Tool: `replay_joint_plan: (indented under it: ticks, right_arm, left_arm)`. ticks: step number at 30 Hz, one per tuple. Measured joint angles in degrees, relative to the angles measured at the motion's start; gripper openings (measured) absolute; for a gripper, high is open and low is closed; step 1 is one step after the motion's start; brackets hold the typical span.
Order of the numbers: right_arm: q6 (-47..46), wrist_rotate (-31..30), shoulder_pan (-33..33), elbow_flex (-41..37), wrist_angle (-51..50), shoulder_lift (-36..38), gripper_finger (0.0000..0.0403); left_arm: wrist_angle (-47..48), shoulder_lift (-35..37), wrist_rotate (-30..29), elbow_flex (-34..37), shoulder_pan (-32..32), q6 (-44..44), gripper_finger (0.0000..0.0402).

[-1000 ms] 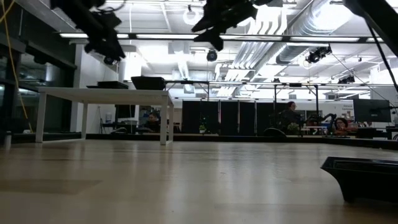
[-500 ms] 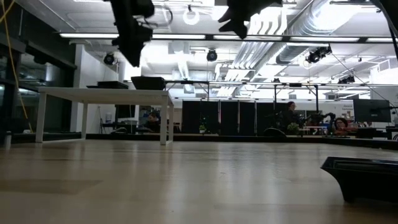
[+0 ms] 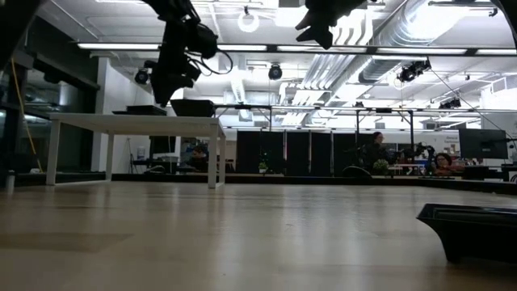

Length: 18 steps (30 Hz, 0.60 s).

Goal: Pick & Place Mini shaped plates
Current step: Stack the black leaf shaped plate on top of the black leaf shaped plate on the shelf

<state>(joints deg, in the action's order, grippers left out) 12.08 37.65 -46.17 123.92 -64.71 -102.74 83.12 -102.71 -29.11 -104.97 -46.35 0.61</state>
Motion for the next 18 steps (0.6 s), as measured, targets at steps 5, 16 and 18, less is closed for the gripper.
replay_joint_plan:
  ticks: [5, 16, 18]
  right_arm:
    - [0.42, 0.02, 0.00, 0.00, 0.02, 0.00, 0.0169]
    - [0.42, 0.05, 0.02, 0.00, -0.15, 0.00, 0.0169]
    - [0.42, 0.04, 0.02, 0.00, -0.17, 0.00, 0.0169]
  left_arm:
    - [0.60, -1.10, -1.97, 0.00, -0.08, 1.27, 0.0147]
    - [2.86, -1.44, -4.82, 0.00, 0.27, 7.06, 0.0147]
    - [2.77, -1.44, -4.91, 0.00, 0.27, 10.06, 0.0147]
